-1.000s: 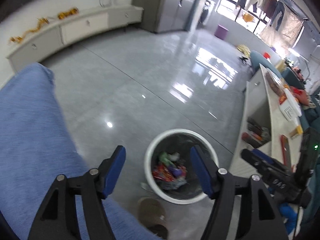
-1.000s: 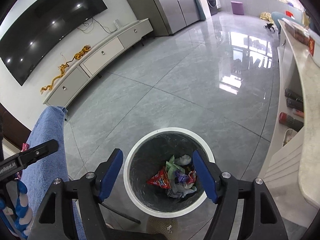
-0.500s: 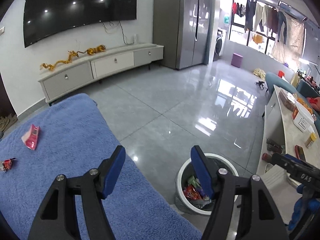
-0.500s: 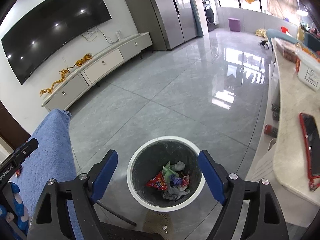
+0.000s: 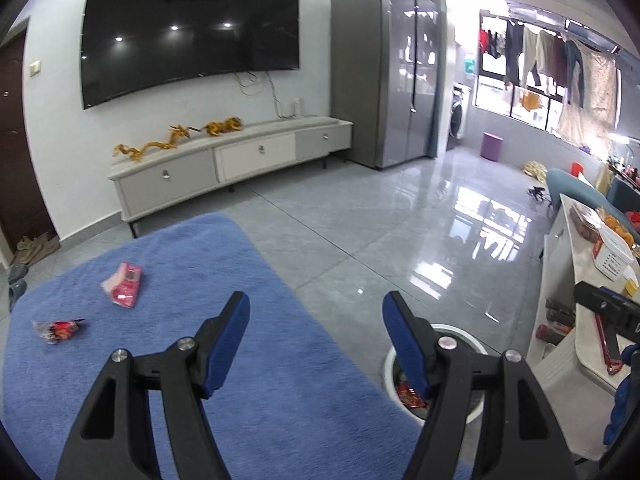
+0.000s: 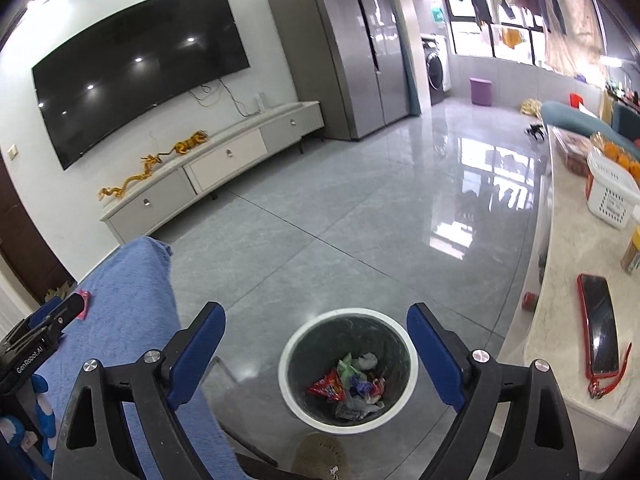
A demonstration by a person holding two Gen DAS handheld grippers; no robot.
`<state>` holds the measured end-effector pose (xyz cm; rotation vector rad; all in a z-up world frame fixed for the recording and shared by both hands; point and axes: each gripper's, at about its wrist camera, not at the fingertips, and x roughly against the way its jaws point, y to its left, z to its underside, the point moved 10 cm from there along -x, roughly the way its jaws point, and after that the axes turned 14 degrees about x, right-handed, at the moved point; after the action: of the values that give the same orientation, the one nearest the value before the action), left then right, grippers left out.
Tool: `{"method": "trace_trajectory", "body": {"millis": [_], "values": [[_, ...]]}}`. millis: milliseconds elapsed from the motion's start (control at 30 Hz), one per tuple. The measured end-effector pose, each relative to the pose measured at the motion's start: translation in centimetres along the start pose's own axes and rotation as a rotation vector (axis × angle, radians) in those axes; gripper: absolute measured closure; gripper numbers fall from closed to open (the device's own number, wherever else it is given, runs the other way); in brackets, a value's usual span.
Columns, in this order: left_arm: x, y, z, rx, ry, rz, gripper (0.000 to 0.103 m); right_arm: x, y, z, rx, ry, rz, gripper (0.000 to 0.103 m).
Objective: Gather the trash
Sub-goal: 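Move both open grippers back over the rug toward the remaining wrappers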
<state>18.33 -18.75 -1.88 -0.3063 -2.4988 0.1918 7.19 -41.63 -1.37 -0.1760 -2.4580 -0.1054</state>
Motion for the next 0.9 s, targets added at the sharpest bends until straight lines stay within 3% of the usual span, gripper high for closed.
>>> {"method": "trace_trajectory", "body": {"millis": [67,467,900], "values": [[1.0,1.1,-0.4,0.01,-0.029,-0.02,0.025,0.5,1.2,-0.6,0.02,-0.017,-0.008,0.007],[6.0,9.5,-1.5,0.029,-0.151,-0.185,0.024,1.2,7.1,-2.3,0.104,-0.051,-0.071,0.002],[7.9,16.7,-1.3,0.115,-0.152,-0.201,0.024,1.5,13.3,-2.2,0.18,-0.025,-0.082,0.002]]}}
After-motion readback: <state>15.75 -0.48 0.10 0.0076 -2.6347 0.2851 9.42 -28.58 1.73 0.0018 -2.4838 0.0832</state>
